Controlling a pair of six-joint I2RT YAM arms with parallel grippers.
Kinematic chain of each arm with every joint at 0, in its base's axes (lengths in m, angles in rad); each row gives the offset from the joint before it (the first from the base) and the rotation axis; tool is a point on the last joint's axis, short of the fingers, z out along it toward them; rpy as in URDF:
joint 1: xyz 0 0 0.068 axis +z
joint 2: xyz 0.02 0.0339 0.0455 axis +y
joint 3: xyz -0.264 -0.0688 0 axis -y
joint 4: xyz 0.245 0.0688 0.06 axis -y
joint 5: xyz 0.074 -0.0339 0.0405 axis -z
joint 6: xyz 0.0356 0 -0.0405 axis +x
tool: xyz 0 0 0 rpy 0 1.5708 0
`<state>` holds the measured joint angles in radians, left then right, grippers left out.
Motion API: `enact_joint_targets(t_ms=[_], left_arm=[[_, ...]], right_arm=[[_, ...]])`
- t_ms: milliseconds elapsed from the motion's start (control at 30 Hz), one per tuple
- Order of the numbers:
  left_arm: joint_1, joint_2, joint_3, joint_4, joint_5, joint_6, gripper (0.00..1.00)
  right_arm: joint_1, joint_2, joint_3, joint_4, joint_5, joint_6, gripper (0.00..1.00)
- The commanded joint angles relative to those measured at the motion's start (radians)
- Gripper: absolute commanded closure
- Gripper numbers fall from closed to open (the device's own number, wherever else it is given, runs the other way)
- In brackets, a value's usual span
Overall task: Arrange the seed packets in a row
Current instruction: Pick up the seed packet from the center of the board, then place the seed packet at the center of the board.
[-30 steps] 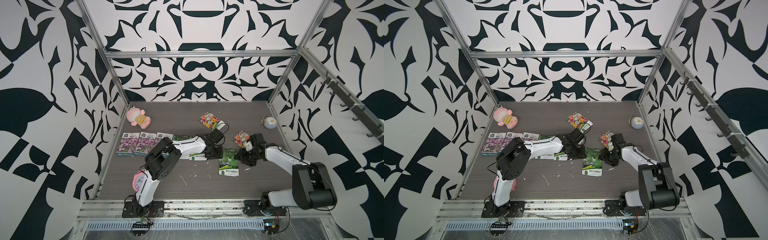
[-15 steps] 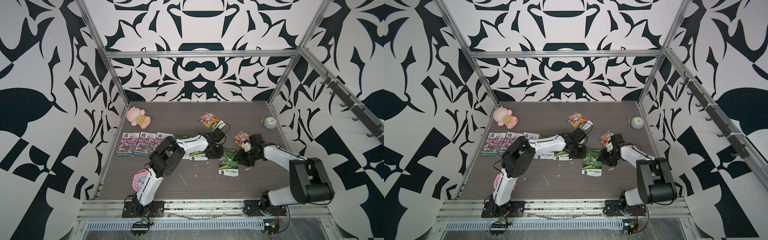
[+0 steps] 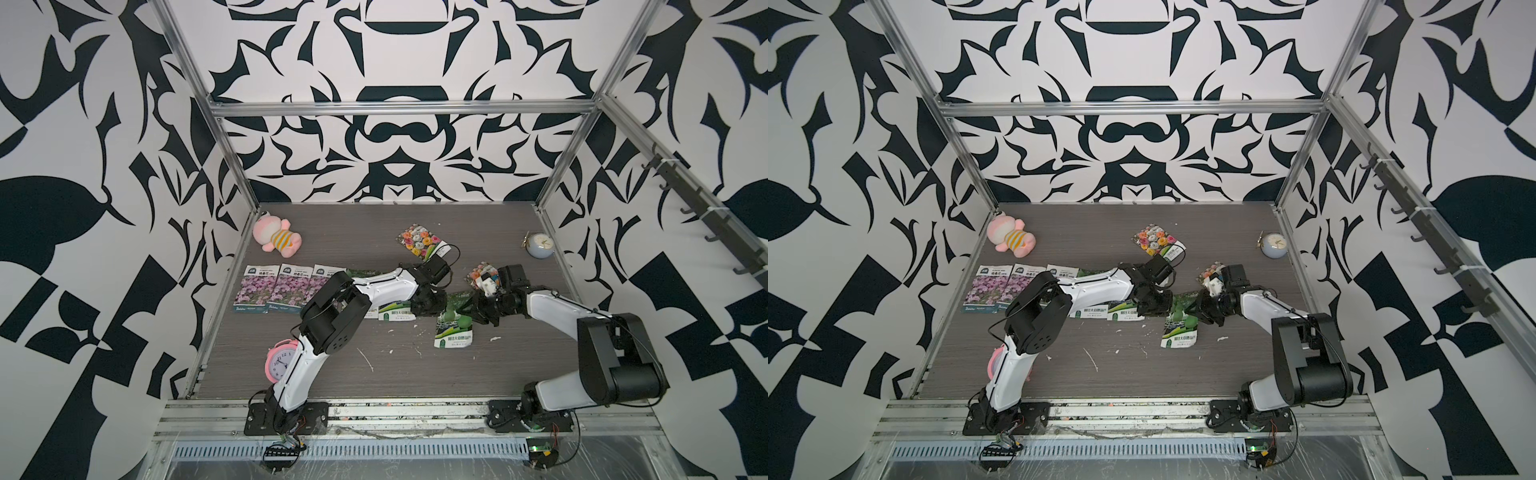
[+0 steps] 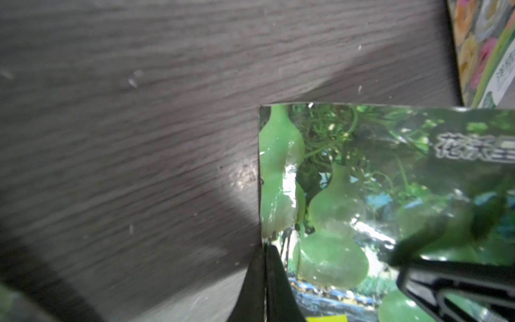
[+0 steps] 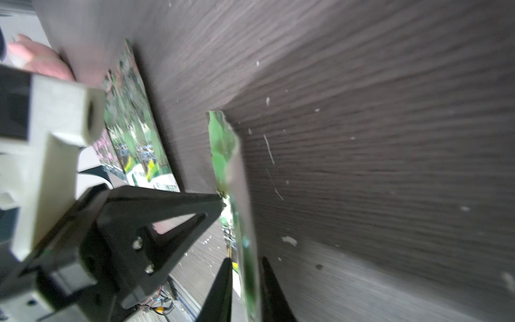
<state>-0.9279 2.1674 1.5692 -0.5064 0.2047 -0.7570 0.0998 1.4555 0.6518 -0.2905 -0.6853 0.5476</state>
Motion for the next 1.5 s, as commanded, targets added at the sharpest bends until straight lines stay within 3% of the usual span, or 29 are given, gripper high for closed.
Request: enact_joint_targets(t_ms=[0,100,200,467,700,800,967,1167,1467], left_arm=[[-0.002,0.032,-0.001,-0.081,-0.012,0.024,0.91],[0.020,-0.045,0.023,-0.110,-0.052,0.035,0.83],[0.061,-0.178,-0.007,-0.110,-0.170,0.034,0.64],[0.231,-0.520,-0.187,-0.151,-0.429,0.066,0.29],[0.329,-0.707,-0.352,-0.146,-0.486,0.082,0.07],[0.332,-0.753,-0.426,-0.119,-0.541,0.083,0.01],[0.337,-0.770,-0.482,-0.121,-0.556,0.063,0.00],[0.337,-0.758,-0.489,-0.122,-0.549,0.061,0.00],[0.337,-0.721,-0.470,-0.125,-0.524,0.071,0.00]], right_arm=[[0.003,-0.034,0.026,-0.056,0.055,-0.028,1.00],[0.003,-0.050,0.058,-0.067,0.079,-0.044,1.00],[0.004,-0.024,0.111,-0.037,0.047,-0.032,1.00],[0.035,0.162,0.324,0.014,-0.051,-0.028,1.00],[0.098,0.343,0.475,0.001,-0.114,-0.052,1.00],[0.107,0.383,0.504,0.010,-0.118,-0.052,1.00],[0.110,0.432,0.552,-0.045,-0.122,-0.092,1.00],[0.112,0.473,0.600,-0.161,-0.033,-0.149,1.00],[0.126,0.485,0.612,-0.188,-0.031,-0.163,1.00]])
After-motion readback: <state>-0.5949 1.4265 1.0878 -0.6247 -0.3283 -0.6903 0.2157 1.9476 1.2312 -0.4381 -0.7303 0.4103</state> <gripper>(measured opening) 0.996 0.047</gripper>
